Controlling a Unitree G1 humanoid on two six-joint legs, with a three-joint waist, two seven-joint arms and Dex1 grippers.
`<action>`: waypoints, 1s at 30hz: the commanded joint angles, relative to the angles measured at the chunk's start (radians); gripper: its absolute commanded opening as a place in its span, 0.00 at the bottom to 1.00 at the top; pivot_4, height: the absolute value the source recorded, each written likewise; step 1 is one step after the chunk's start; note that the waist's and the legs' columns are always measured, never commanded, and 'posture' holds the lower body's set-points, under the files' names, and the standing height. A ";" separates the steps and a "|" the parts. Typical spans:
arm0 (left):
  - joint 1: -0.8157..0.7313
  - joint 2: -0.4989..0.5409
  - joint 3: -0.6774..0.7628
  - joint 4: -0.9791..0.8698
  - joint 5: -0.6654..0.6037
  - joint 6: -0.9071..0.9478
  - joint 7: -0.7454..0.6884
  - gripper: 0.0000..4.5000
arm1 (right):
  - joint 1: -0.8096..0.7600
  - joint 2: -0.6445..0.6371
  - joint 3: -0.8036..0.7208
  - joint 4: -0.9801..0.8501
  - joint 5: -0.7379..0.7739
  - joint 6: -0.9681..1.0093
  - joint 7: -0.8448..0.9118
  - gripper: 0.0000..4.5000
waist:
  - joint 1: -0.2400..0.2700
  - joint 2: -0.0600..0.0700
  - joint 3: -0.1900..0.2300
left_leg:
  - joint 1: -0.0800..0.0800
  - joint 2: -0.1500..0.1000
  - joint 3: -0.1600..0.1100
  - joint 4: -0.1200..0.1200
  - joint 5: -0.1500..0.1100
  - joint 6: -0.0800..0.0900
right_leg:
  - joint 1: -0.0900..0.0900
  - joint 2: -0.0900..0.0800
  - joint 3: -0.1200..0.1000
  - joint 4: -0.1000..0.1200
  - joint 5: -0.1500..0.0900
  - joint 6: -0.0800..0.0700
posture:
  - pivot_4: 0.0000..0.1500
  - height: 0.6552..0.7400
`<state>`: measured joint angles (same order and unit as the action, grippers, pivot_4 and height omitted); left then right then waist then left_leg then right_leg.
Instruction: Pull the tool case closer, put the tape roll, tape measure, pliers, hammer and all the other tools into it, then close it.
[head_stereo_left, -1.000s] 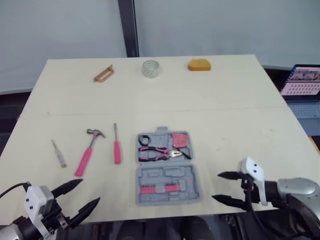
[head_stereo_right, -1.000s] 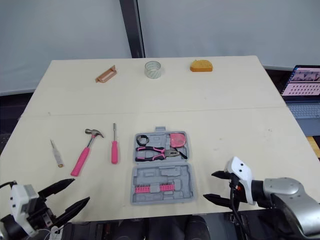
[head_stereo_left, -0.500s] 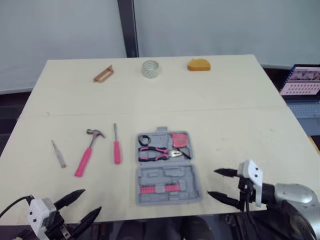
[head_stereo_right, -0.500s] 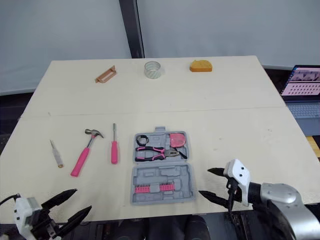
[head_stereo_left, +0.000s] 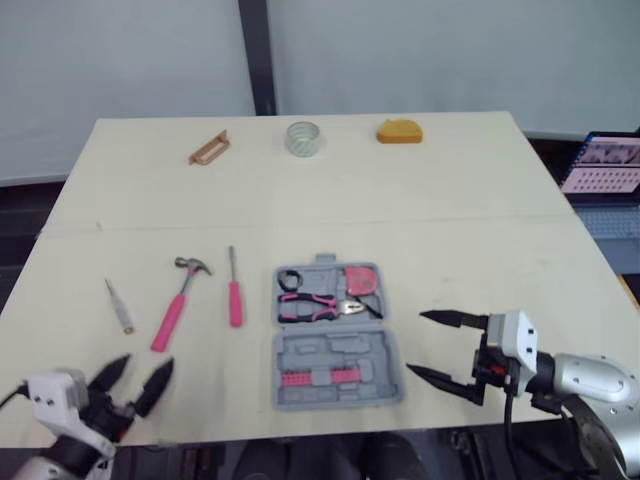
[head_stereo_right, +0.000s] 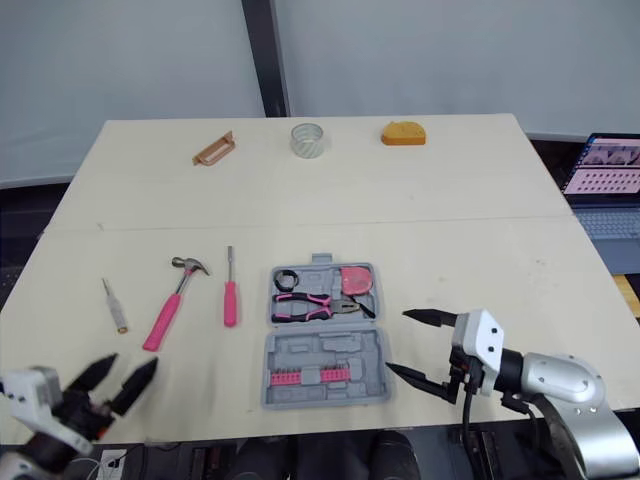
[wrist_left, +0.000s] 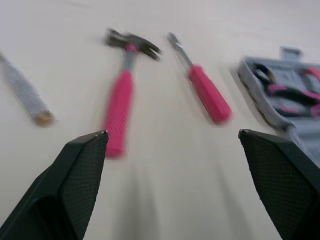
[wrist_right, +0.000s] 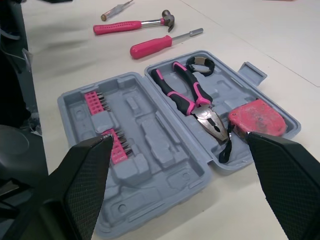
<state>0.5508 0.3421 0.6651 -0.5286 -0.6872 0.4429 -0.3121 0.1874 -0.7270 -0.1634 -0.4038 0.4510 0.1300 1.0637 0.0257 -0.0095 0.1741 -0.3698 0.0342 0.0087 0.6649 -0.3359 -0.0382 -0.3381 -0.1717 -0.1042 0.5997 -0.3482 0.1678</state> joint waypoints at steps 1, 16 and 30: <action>-0.079 0.036 0.080 -0.073 -0.033 0.121 0.213 0.99 | -0.010 -0.017 -0.024 0.007 0.018 -0.014 0.019 0.99 | 0.000 0.000 0.000 | 0.000 0.000 0.000 0.000 0.000 0.000 | 0.000 0.000 0.000 0.000 0.000 0.000 | 1.00 1.00; -0.765 -0.017 -0.001 0.123 0.080 0.679 0.891 0.99 | -0.060 -0.031 -0.016 0.014 -0.007 0.017 -0.023 0.99 | -0.006 -0.001 -0.001 | 0.000 -0.001 0.000 0.000 0.001 -0.001 | -0.001 0.000 0.000 0.002 0.000 0.000 | 1.00 1.00; -0.780 0.033 -0.018 0.297 0.251 0.643 0.740 0.99 | -0.051 -0.041 -0.023 -0.024 -0.009 0.060 -0.064 0.99 | 0.001 -0.002 -0.001 | 0.000 -0.001 0.000 0.001 0.001 -0.002 | -0.001 0.000 0.000 0.003 0.000 0.000 | 1.00 1.00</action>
<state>-0.2215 0.3529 0.6390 -0.2379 -0.4609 1.1116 0.4481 0.1365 -0.7591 -0.1635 -0.3882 0.4321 0.1917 1.0096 0.0265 -0.0113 0.1735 -0.3699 0.0336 0.0086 0.6658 -0.3349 -0.0399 -0.3395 -0.1715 -0.1042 0.6023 -0.3481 0.1681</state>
